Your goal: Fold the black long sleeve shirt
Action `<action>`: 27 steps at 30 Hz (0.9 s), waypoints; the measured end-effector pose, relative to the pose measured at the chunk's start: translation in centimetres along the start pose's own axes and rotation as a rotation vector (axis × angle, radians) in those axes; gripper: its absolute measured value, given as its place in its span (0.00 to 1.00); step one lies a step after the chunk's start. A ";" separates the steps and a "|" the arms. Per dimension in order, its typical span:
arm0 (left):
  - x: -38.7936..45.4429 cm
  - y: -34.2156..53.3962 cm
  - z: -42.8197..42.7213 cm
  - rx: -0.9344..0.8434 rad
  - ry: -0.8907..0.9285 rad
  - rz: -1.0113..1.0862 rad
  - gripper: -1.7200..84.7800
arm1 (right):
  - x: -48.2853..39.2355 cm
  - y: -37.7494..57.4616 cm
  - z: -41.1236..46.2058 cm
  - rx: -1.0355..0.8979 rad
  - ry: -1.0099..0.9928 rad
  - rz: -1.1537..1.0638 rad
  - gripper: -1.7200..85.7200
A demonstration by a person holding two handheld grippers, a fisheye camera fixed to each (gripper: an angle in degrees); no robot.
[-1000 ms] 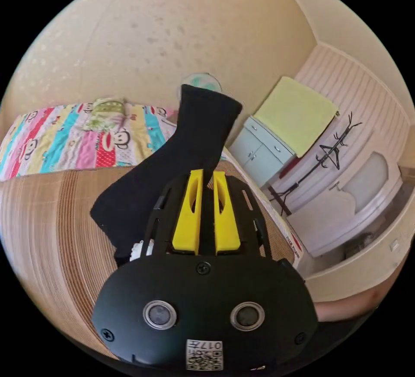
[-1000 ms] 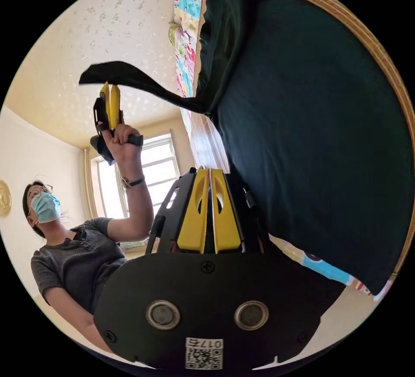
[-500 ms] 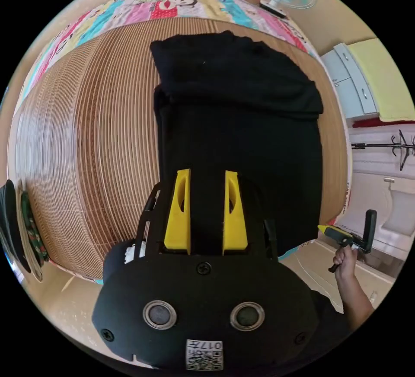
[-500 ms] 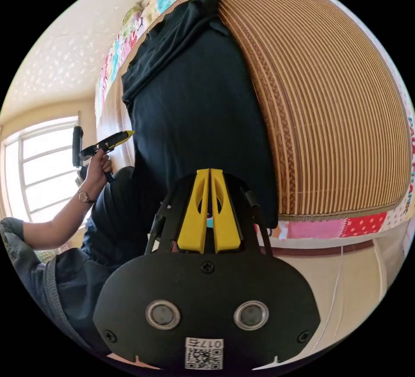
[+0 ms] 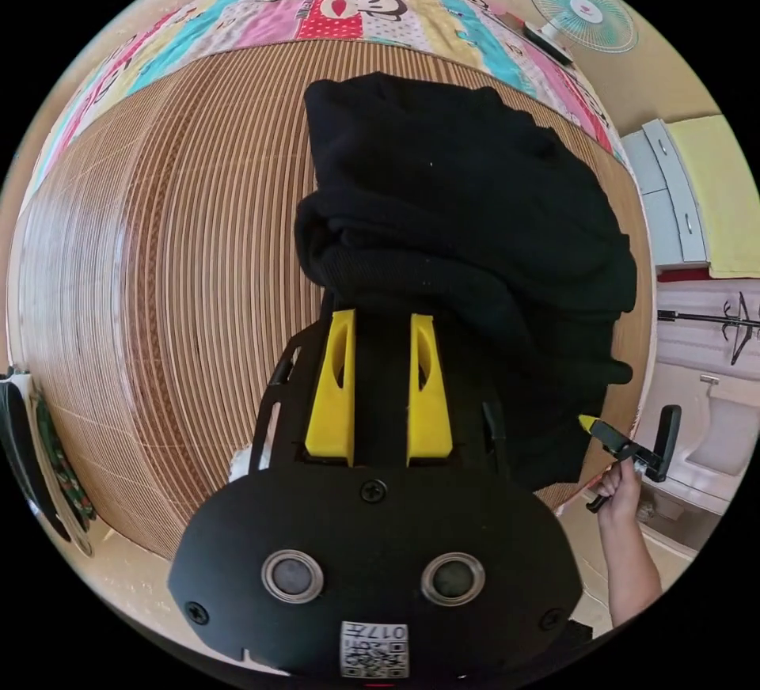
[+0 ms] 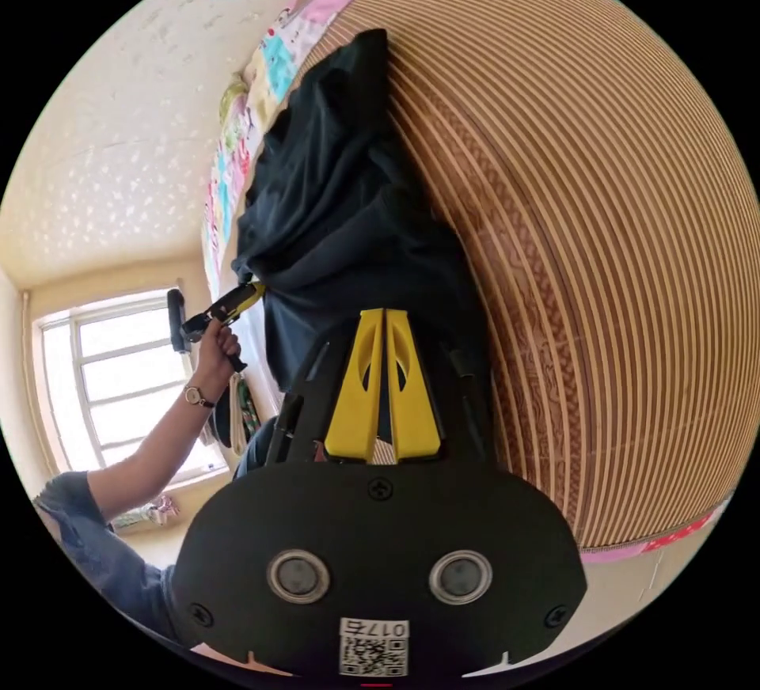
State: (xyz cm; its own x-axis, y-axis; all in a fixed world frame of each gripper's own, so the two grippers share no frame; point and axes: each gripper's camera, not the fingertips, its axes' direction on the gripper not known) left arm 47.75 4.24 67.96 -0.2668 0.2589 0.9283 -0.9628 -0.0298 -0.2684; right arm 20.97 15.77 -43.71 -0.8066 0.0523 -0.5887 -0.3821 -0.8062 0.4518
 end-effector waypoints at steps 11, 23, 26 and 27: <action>-8.5 6.4 -5.3 -0.070 0.017 0.092 0.17 | 5.5 7.9 -3.2 -0.187 0.071 0.014 0.11; -11.5 4.4 -4.9 -0.402 0.014 0.112 0.15 | 8.3 9.3 -9.5 -0.095 -0.036 0.160 0.15; -13.0 3.3 -8.5 -0.299 0.035 0.112 0.15 | 9.3 9.6 -9.3 -0.191 -0.029 0.150 0.16; -13.4 2.8 -9.4 -0.273 0.039 0.125 0.16 | 9.6 9.6 -9.0 -0.212 -0.033 0.147 0.16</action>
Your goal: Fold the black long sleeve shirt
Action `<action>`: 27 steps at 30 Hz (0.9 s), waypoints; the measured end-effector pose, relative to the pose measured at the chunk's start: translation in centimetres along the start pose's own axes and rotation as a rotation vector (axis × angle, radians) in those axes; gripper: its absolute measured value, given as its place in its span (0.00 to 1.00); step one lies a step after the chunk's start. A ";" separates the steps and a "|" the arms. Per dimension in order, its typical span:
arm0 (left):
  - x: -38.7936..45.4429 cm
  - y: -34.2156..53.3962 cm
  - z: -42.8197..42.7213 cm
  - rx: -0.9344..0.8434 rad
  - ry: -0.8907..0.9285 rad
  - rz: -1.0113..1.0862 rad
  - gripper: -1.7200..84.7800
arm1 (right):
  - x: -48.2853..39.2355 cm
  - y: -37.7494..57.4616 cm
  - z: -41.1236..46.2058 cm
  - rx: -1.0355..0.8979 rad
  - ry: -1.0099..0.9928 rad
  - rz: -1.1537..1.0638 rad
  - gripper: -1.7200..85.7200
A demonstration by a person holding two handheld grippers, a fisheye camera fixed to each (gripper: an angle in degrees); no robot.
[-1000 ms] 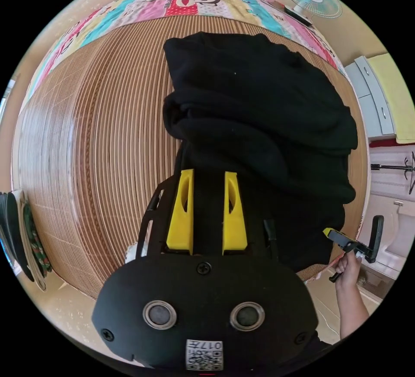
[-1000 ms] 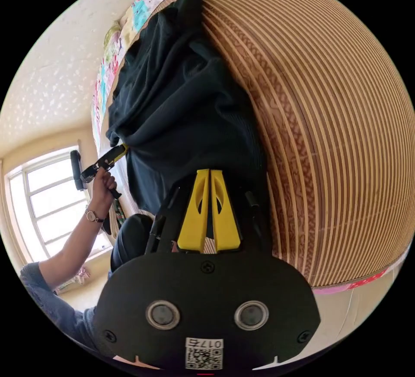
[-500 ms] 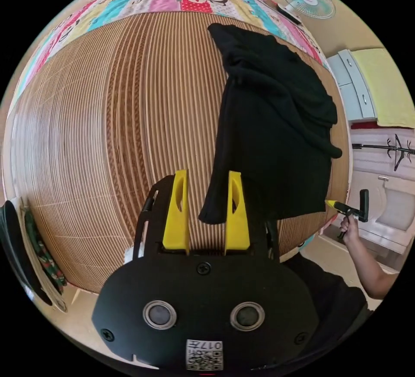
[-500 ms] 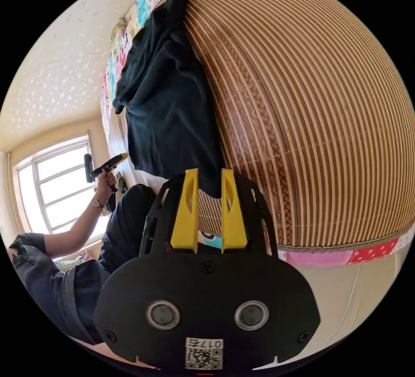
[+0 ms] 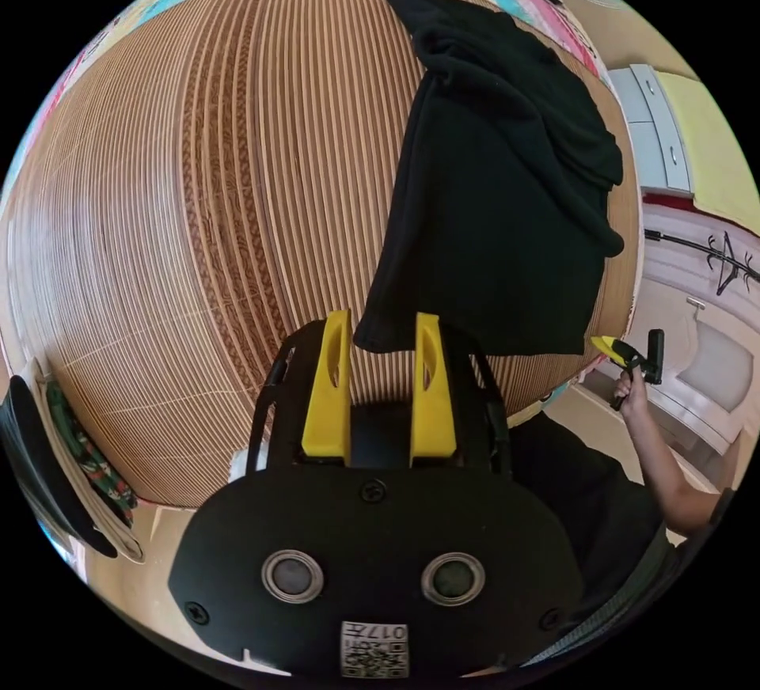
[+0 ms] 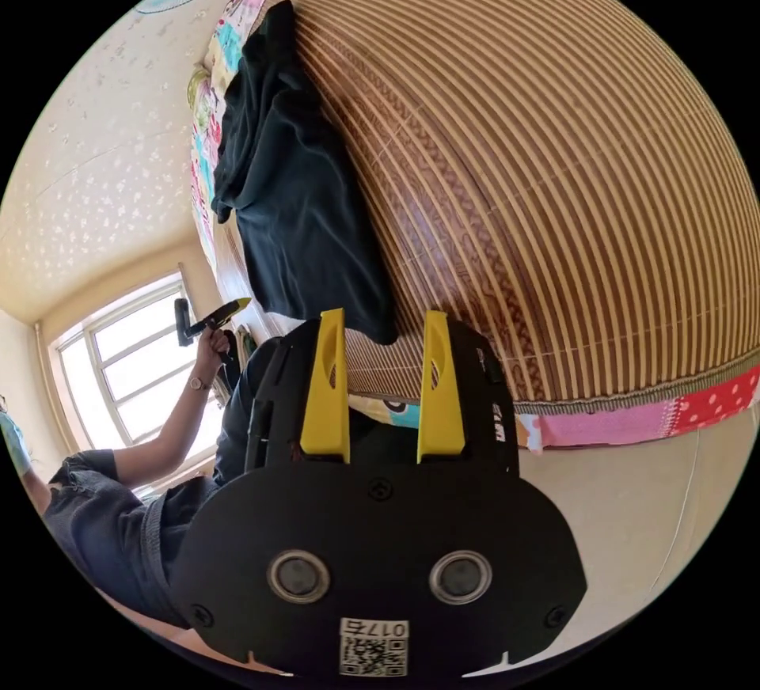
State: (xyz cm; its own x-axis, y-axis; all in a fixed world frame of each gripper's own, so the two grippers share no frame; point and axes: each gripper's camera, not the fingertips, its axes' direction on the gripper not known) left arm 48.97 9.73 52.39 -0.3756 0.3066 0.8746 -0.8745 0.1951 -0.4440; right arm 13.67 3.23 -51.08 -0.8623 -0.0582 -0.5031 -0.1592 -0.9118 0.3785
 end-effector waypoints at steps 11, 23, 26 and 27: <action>-4.0 -3.8 -0.9 -0.315 0.155 0.079 0.07 | 0.7 -0.7 -4.0 -0.098 -0.446 -0.157 0.06; -9.1 9.4 -13.1 -0.215 1.144 0.335 0.06 | 2.8 12.5 -13.8 -0.089 -1.202 -0.386 0.05; -10.4 10.9 -13.2 -0.083 1.230 0.245 0.06 | 3.7 12.3 -14.4 0.083 -1.170 -0.297 0.05; -11.2 10.6 -13.1 -0.014 1.222 0.177 0.06 | 4.0 11.8 -14.6 0.122 -1.139 -0.259 0.05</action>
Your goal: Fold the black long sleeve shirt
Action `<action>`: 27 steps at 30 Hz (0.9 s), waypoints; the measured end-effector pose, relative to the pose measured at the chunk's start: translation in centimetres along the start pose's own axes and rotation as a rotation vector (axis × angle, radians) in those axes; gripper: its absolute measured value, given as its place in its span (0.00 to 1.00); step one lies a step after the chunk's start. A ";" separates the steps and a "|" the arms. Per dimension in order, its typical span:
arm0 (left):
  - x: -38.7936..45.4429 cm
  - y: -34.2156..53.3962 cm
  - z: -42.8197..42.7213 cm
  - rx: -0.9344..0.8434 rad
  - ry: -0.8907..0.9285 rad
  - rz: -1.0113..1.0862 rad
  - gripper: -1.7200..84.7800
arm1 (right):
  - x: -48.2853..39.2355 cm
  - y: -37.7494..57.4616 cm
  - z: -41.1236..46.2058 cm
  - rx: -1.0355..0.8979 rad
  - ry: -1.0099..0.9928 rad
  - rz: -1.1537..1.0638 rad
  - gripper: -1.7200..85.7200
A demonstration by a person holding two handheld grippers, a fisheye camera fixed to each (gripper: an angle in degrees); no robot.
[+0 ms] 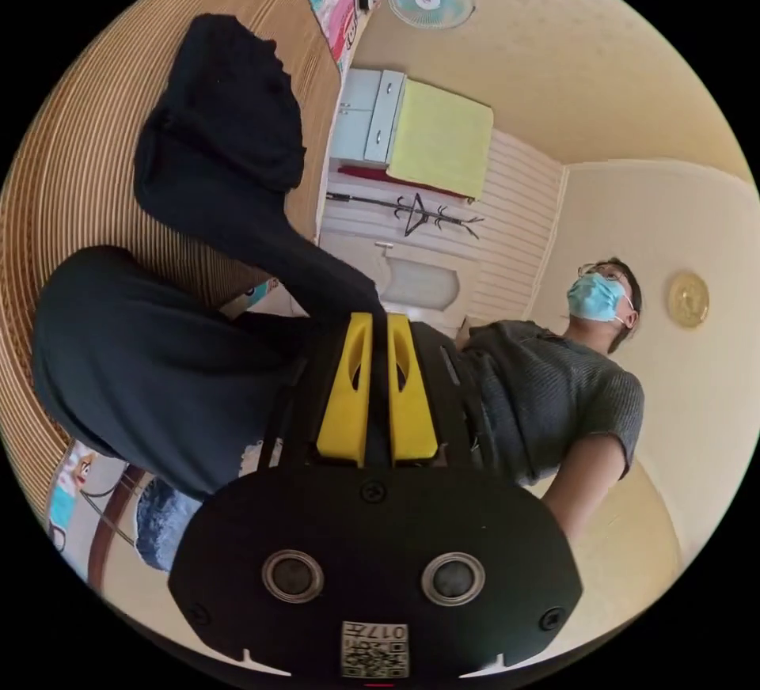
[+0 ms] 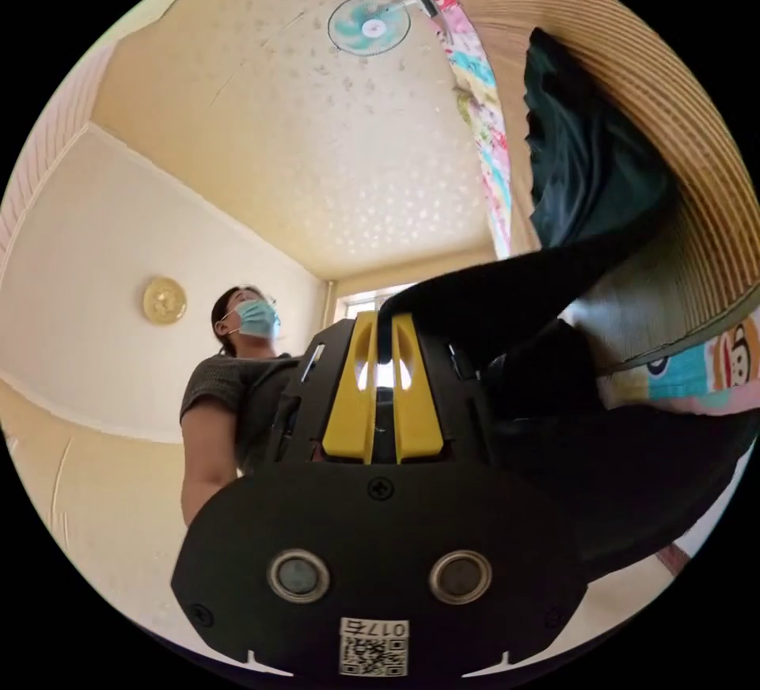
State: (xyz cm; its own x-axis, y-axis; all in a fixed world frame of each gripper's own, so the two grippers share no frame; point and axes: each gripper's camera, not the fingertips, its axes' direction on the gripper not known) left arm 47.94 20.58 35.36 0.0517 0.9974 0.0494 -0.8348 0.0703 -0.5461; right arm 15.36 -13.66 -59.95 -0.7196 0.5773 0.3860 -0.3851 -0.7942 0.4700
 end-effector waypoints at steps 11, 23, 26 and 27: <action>-6.8 -16.7 -2.7 0.574 -0.053 -0.299 0.06 | 3.4 -19.5 3.4 0.503 0.297 0.078 0.06; -9.5 -24.6 -2.6 0.654 -0.327 -0.206 0.18 | 2.9 -27.2 12.1 0.247 0.647 -0.098 0.15; -10.6 -22.3 -1.0 0.497 -0.515 -0.192 0.23 | 3.1 -25.2 17.1 0.041 0.848 -0.102 0.15; -11.6 -21.4 0.2 0.409 -0.581 -0.184 0.23 | 3.5 -24.8 18.0 0.007 0.868 -0.094 0.15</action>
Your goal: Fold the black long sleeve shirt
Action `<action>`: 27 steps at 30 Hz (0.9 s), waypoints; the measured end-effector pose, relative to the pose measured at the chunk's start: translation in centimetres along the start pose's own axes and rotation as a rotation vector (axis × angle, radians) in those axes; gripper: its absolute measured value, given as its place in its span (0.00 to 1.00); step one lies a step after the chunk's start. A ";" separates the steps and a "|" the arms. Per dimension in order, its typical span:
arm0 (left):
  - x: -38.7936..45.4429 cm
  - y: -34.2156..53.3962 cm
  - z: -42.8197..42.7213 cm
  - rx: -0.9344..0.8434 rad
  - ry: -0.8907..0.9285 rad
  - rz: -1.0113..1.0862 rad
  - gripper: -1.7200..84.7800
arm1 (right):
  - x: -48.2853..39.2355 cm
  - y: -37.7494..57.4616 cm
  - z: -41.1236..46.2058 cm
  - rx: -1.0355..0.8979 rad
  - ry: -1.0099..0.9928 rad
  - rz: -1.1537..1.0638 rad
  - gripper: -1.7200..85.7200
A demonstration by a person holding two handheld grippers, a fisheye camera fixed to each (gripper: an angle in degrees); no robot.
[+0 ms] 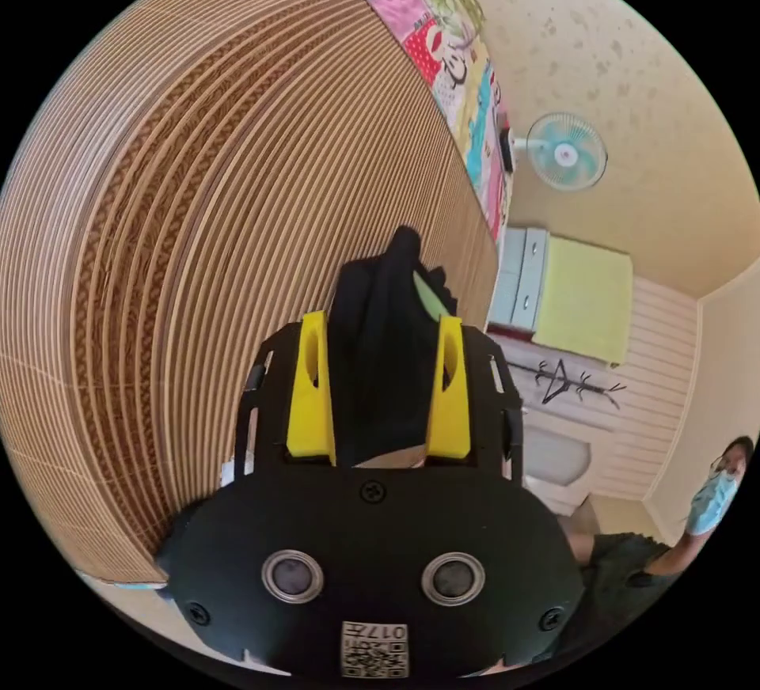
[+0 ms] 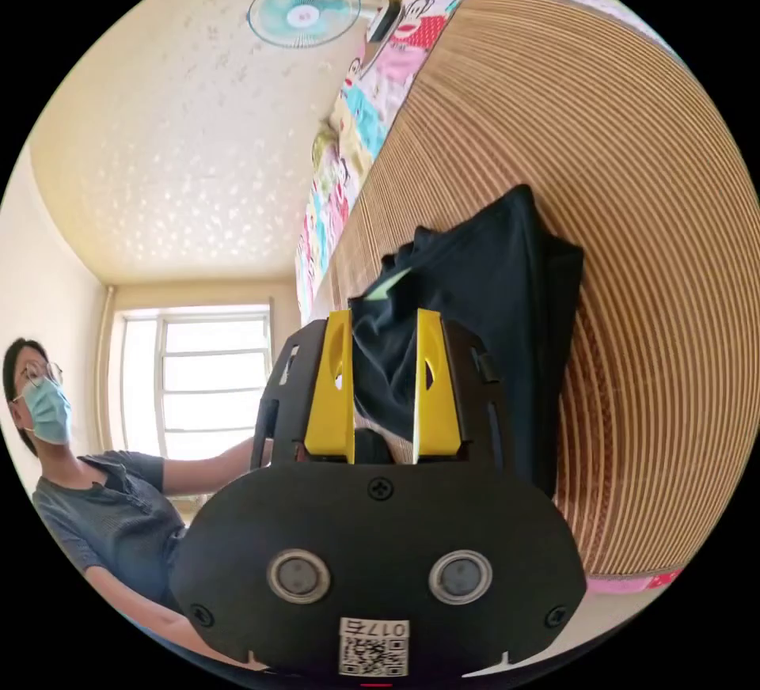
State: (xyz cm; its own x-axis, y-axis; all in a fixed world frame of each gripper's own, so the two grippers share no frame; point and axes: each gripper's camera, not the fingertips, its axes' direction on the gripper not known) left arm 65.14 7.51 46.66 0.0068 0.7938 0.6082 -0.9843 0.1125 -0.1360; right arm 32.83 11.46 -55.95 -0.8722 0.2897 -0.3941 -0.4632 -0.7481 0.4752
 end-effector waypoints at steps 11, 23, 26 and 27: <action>-1.3 6.1 10.2 -0.381 -0.146 0.145 0.14 | -13.9 -0.7 25.2 -0.607 0.217 -0.126 0.21; 12.1 15.9 13.2 -0.091 -0.489 0.288 0.12 | -20.0 -1.0 34.9 -1.064 0.771 -0.514 0.12; 12.5 17.8 10.8 -0.025 -0.161 0.324 0.15 | -17.9 -2.6 23.4 -0.828 0.368 -0.509 0.11; 12.3 18.3 10.1 -0.035 0.039 0.348 0.17 | -17.1 -2.7 20.7 -0.774 0.294 -0.512 0.11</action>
State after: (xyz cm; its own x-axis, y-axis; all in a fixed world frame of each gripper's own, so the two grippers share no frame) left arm 45.46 13.32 59.52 -0.3211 0.8101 0.4906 -0.9220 -0.1490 -0.3574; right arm 45.73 20.89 -34.15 -0.4712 0.6071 -0.6398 -0.4527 -0.7890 -0.4152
